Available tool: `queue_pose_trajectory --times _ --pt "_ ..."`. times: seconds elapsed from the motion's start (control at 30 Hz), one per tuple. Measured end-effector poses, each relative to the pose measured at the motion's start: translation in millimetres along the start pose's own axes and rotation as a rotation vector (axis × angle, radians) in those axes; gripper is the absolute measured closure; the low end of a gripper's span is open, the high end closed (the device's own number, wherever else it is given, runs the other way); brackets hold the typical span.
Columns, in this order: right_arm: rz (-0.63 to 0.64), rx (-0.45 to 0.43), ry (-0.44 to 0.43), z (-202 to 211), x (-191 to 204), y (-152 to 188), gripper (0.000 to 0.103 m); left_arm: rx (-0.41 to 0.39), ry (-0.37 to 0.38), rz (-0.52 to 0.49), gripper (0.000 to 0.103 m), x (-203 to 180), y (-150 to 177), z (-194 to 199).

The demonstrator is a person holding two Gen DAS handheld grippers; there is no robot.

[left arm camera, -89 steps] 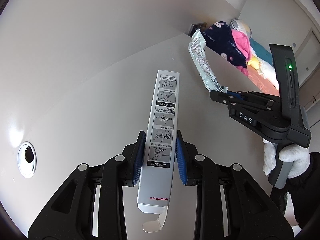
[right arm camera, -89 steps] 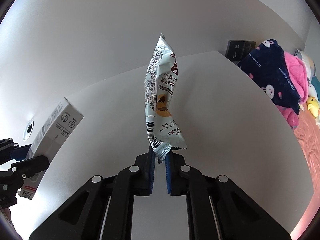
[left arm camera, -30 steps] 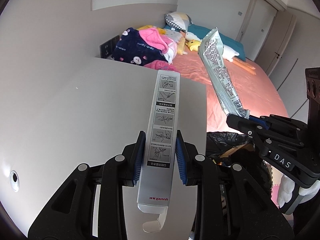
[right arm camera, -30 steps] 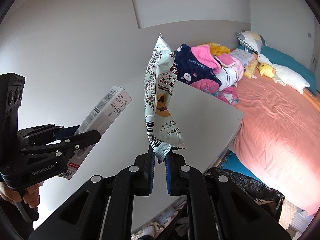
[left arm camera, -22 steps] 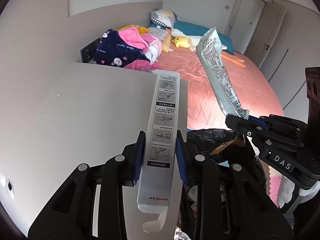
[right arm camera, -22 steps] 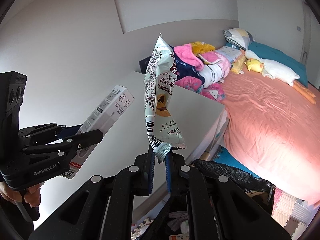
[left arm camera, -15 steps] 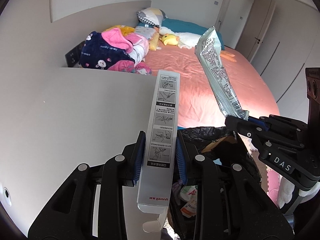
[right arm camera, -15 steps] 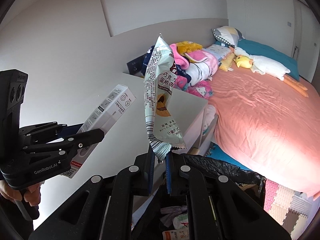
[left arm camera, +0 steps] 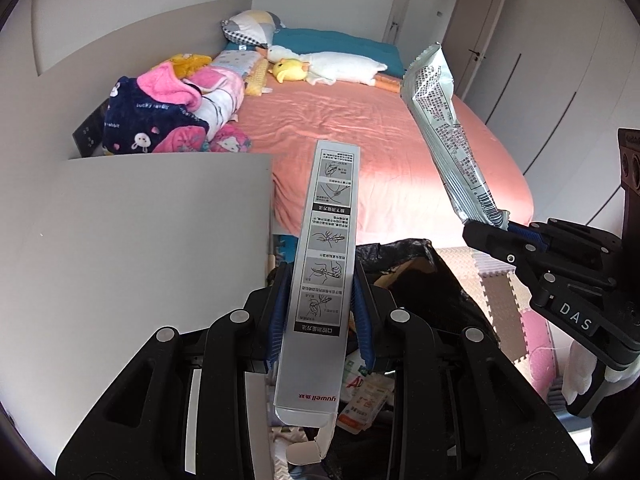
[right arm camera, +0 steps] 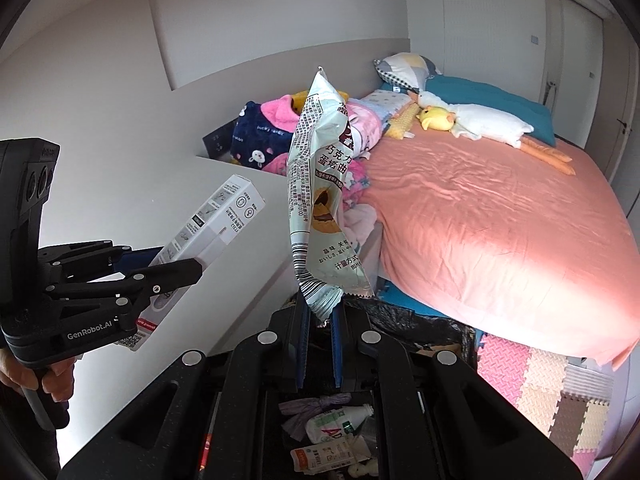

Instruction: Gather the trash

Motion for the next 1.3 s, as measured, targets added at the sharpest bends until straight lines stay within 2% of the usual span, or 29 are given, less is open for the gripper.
queue_pose_trajectory --times 0.13,0.17,0.2,0.23,0.27,0.37,0.57,1.3 --pt "0.001 0.001 0.036 5.4 -17.4 4.9 0.090 0.017 0.080 -0.014 0.073 -14.3 -2.3 -8.5" --pt "0.001 0.001 0.035 7.2 -22.1 5.8 0.075 0.034 0.110 -0.019 0.062 -20.0 -1.0 -10.4" --pt "-0.007 -0.005 0.047 10.4 -28.8 7.0 0.062 0.041 0.126 -0.013 0.025 -22.4 -1.0 -11.7" --pt "-0.023 -0.021 0.065 15.6 -35.2 8.8 0.035 0.037 0.124 -0.008 0.005 -23.0 -1.7 -12.1" --pt "-0.040 -0.045 0.084 20.6 -41.9 10.7 0.030 0.029 0.125 -0.010 0.006 -24.4 -2.7 -12.0" --pt "-0.082 -0.078 0.117 29.1 -60.0 12.9 0.029 0.030 0.112 0.001 0.006 -21.5 -5.6 -14.9" --pt "-0.140 -0.083 0.149 31.6 -82.3 16.0 0.030 0.035 0.103 -0.004 0.006 -23.8 -8.9 -19.4" --pt "-0.142 -0.071 0.141 27.7 -84.0 16.6 0.030 0.052 0.089 -0.034 0.006 -24.1 -11.3 -25.4"
Point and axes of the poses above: each gripper's, at about its wrist camera, not at the fingertips, and z roughly against the way its jaws point, x to its left, y to its underside, the point moved 6 cm from there along -z, roughly the way its jaws point, and after that the axes turned 11 degrees about y, right-handed, at the moved point
